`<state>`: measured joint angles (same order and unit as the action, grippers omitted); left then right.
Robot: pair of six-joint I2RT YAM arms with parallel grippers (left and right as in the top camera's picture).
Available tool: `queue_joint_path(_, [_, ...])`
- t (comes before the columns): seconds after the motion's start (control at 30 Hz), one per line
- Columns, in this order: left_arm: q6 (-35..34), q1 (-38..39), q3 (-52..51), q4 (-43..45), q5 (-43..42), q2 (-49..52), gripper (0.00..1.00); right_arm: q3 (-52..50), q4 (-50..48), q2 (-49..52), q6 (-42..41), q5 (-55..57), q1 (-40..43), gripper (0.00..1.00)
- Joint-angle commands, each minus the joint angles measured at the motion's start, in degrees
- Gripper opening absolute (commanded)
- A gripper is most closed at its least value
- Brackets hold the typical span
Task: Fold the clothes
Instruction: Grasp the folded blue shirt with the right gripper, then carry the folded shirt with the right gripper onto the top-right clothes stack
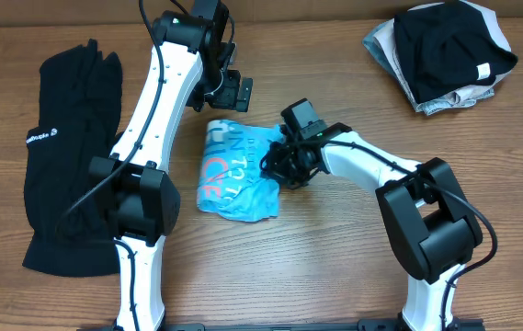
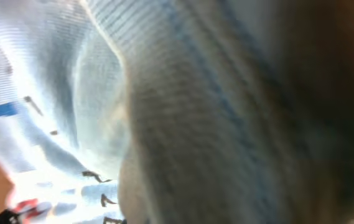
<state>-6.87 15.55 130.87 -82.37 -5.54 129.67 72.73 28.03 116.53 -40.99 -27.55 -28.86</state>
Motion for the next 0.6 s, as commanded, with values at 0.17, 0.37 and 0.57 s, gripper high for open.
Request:
queue_joint_path(0.17, [1.09, -1.03, 1.36, 0.37, 1.73, 0.31, 1.0, 1.4, -8.68, -2.01, -0.81, -11.63, 5.11, 0.04])
queue_joint_path(0.37, [0.24, -5.09, 1.36, 1.51, 1.68, 0.31, 1.0, 5.68, -7.82, -8.52, -0.76, -14.38, 11.67, 0.04])
queue_joint_path(0.57, [-1.55, -10.36, 1.36, 2.08, 1.46, 0.31, 1.0, 12.98, -6.45, -10.88, 0.35, -16.04, 18.08, 0.04])
